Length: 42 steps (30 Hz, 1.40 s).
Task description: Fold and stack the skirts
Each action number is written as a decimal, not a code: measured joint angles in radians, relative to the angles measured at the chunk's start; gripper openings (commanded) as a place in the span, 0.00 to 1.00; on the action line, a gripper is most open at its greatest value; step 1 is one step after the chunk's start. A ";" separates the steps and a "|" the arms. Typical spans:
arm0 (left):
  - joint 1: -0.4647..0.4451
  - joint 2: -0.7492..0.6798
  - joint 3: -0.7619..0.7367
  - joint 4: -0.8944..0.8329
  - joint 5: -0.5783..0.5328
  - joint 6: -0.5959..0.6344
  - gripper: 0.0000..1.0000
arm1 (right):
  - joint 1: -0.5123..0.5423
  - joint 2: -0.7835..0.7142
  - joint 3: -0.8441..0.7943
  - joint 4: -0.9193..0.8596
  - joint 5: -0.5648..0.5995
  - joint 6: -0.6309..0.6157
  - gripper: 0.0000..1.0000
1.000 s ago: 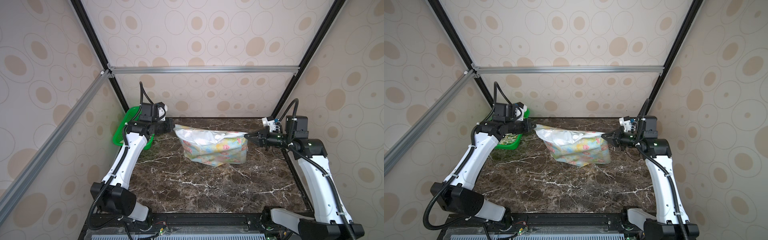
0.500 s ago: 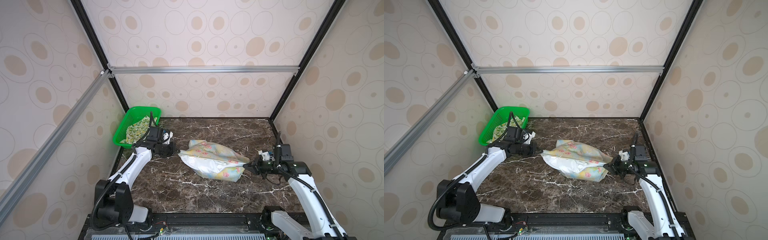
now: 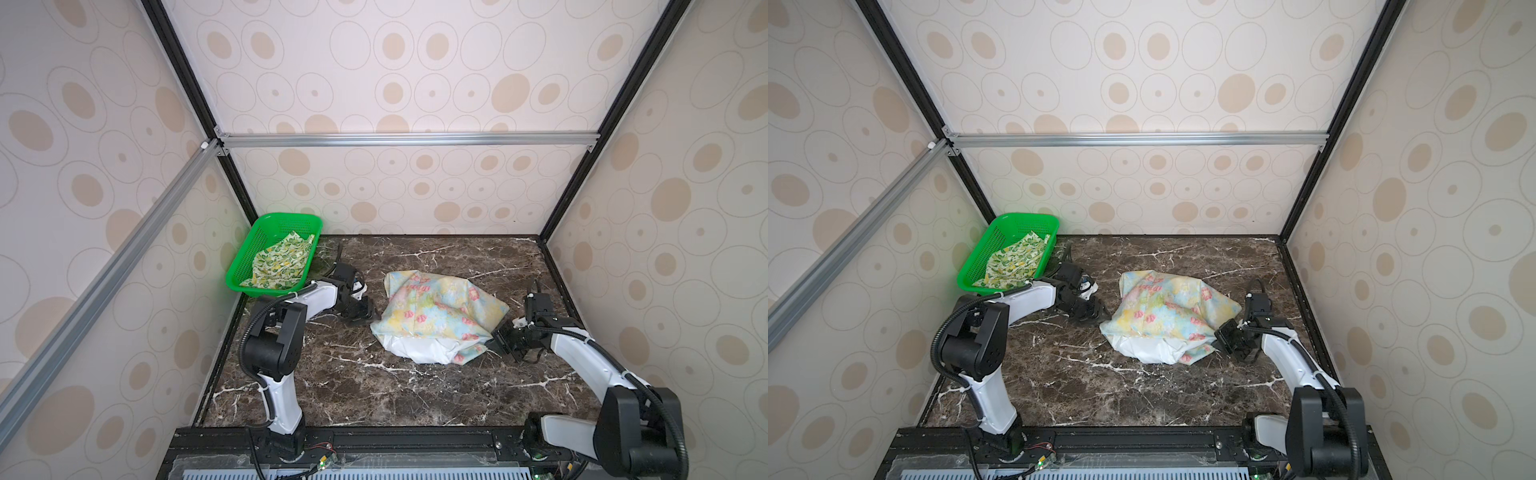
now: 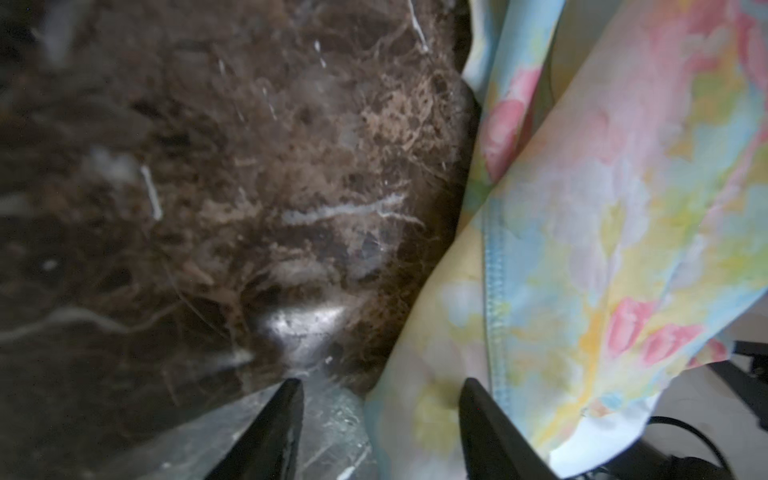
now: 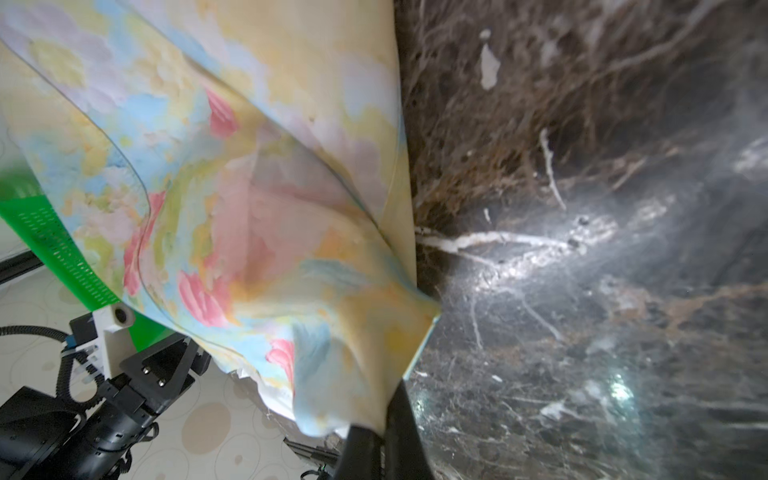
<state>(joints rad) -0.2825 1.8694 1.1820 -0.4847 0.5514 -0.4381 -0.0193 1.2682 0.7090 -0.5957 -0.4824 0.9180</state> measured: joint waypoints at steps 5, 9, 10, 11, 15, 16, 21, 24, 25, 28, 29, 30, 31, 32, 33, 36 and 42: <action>0.001 -0.020 -0.008 0.008 -0.025 0.000 0.66 | 0.000 0.068 0.034 0.036 0.008 -0.008 0.00; 0.001 -0.111 -0.108 0.025 -0.027 -0.022 0.64 | 0.000 0.082 0.039 0.056 0.006 -0.011 0.00; 0.001 -0.134 -0.133 0.031 -0.023 -0.033 0.63 | 0.000 0.084 0.039 0.060 0.005 -0.011 0.00; 0.000 -0.166 -0.168 0.043 -0.014 -0.050 0.62 | 0.000 0.085 0.039 0.062 0.003 -0.014 0.00; -0.003 -0.248 -0.289 0.127 0.031 -0.133 0.56 | 0.003 0.088 0.039 0.071 -0.006 -0.015 0.00; -0.006 -0.258 -0.314 0.150 0.040 -0.155 0.54 | 0.005 0.088 0.039 0.073 -0.008 -0.015 0.00; -0.012 -0.272 -0.403 0.282 0.085 -0.252 0.52 | 0.011 0.088 0.039 0.085 -0.017 -0.015 0.00; -0.012 -0.305 -0.475 0.386 0.110 -0.331 0.60 | 0.016 0.088 0.039 0.088 -0.018 -0.015 0.00; -0.012 -0.323 -0.503 0.420 0.116 -0.362 0.62 | 0.018 0.088 0.039 0.088 -0.018 -0.015 0.00; -0.005 -0.389 -0.571 0.503 0.129 -0.455 0.64 | 0.021 0.088 0.039 0.088 -0.019 -0.015 0.00; 0.000 -0.411 -0.587 0.526 0.129 -0.482 0.64 | 0.021 0.088 0.039 0.088 -0.020 -0.015 0.00; 0.003 -0.436 -0.602 0.544 0.129 -0.510 0.64 | 0.023 0.088 0.039 0.088 -0.021 -0.015 0.00; 0.006 -0.458 -0.614 0.559 0.127 -0.536 0.64 | 0.025 0.087 0.039 0.089 -0.022 -0.015 0.00; 0.008 -0.476 -0.623 0.570 0.124 -0.558 0.64 | 0.026 0.087 0.039 0.089 -0.023 -0.014 0.00; 0.011 -0.497 -0.635 0.591 0.119 -0.586 0.64 | 0.029 0.087 0.039 0.091 -0.024 -0.014 0.00; 0.021 -0.544 -0.706 0.705 0.117 -0.690 0.63 | 0.035 0.087 0.039 0.102 -0.032 -0.013 0.00; 0.030 -0.566 -0.893 0.890 0.105 -0.903 0.63 | 0.051 0.084 0.039 0.114 -0.041 -0.010 0.00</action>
<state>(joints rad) -0.2523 1.3033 0.2893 0.4049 0.6559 -1.3407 0.0319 1.3525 0.7479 -0.4820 -0.5236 0.9081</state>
